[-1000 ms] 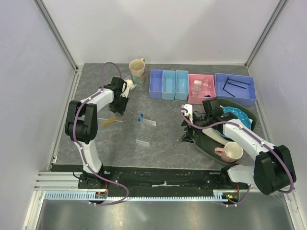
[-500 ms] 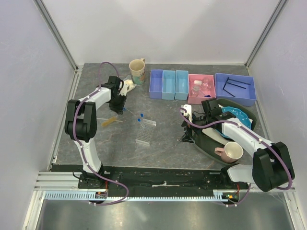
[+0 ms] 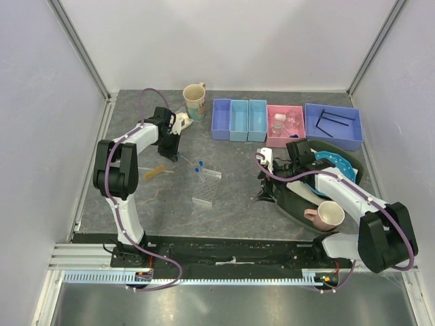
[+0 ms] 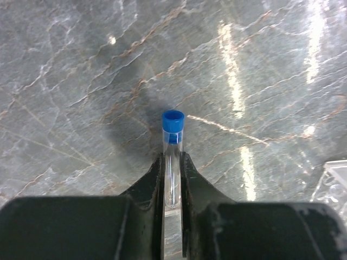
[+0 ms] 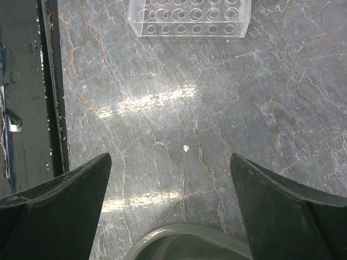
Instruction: Organize the chemistry lab equipment
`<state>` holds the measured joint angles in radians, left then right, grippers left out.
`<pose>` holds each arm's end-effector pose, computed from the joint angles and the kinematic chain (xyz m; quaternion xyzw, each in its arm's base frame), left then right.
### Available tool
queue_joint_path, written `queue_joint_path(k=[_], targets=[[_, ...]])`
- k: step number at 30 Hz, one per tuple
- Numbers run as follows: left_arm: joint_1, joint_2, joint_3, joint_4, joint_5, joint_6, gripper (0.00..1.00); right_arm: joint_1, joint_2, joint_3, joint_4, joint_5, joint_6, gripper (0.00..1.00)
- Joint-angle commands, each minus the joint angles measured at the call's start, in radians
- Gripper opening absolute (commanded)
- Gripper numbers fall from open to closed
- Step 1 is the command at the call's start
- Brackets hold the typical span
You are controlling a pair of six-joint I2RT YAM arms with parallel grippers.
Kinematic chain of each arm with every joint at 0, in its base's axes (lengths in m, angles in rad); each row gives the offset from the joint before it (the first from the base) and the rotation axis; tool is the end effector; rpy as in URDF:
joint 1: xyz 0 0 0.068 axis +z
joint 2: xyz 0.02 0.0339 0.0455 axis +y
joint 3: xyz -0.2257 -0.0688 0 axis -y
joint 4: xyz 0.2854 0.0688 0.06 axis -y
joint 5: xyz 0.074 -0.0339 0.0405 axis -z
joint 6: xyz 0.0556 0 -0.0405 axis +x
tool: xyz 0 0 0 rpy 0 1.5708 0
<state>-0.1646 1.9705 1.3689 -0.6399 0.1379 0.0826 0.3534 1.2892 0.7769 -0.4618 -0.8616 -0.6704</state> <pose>0.4119 -0.0762 0.0872 0.1325 0.9752 -0.0746 0.1606 0.2644 0.1425 0.1515 -0.5324 0.6970 0.3520 0.3267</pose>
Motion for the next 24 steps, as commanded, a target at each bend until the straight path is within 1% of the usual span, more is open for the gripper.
queue_joint_path(k=[1, 3, 4, 7, 10, 11, 12, 13, 14, 15, 16, 17, 18, 19, 20, 21, 22, 24], targets=[[0.004, -0.042, 0.012, 0.054, 0.08, -0.07, 0.02, -0.01, -0.036, 0.039, 0.005, -0.013, -0.024, 0.98], [0.004, -0.065, -0.001, 0.069, 0.103, -0.072, 0.02, -0.01, -0.041, 0.039, 0.005, -0.016, -0.023, 0.98], [0.004, -0.079, -0.016, 0.088, 0.112, -0.107, 0.02, -0.008, -0.045, 0.038, 0.005, -0.016, -0.024, 0.98], [0.004, -0.157, -0.059, 0.118, 0.14, -0.144, 0.02, -0.01, -0.051, 0.038, 0.005, -0.02, -0.023, 0.98], [0.004, -0.263, -0.117, 0.161, 0.178, -0.193, 0.02, -0.01, -0.054, 0.039, 0.005, -0.034, -0.017, 0.98], [0.004, -0.33, -0.138, 0.196, 0.189, -0.21, 0.02, -0.01, -0.054, 0.041, 0.005, -0.037, -0.014, 0.98], [0.004, -0.366, -0.161, 0.215, 0.218, -0.243, 0.02, -0.01, -0.056, 0.042, 0.006, -0.049, -0.012, 0.98], [0.004, -0.402, -0.218, 0.242, 0.236, -0.262, 0.02, -0.01, -0.06, 0.042, 0.009, -0.053, -0.002, 0.98], [0.004, -0.448, -0.252, 0.297, 0.255, -0.282, 0.02, -0.01, -0.062, 0.042, 0.014, -0.059, 0.005, 0.98], [0.004, -0.532, -0.287, 0.337, 0.306, -0.325, 0.02, -0.01, -0.068, 0.042, 0.018, -0.066, 0.012, 0.98], [0.004, -0.585, -0.363, 0.377, 0.333, -0.349, 0.02, -0.01, -0.071, 0.041, 0.032, -0.074, 0.031, 0.98], [0.002, -0.632, -0.407, 0.419, 0.362, -0.38, 0.02, -0.01, -0.074, 0.041, 0.037, -0.079, 0.041, 0.98], [0.002, -0.726, -0.45, 0.528, 0.424, -0.449, 0.02, -0.01, -0.08, 0.042, 0.043, -0.085, 0.052, 0.98], [-0.001, -0.769, -0.537, 0.58, 0.452, -0.487, 0.02, -0.01, -0.082, 0.044, 0.055, -0.099, 0.063, 0.98], [-0.006, -0.807, -0.583, 0.635, 0.477, -0.53, 0.02, -0.011, -0.085, 0.045, 0.061, -0.111, 0.09, 0.98], [-0.013, -0.85, -0.631, 0.786, 0.517, -0.625, 0.02, -0.011, -0.088, 0.045, 0.072, -0.126, 0.109, 0.98], [-0.021, -0.913, -0.721, 0.865, 0.525, -0.671, 0.02, -0.013, -0.087, 0.045, 0.098, -0.143, 0.135, 0.98], [-0.079, -0.964, -0.795, 0.989, 0.496, -0.783, 0.02, -0.028, -0.079, 0.033, 0.15, -0.255, 0.268, 0.98]])
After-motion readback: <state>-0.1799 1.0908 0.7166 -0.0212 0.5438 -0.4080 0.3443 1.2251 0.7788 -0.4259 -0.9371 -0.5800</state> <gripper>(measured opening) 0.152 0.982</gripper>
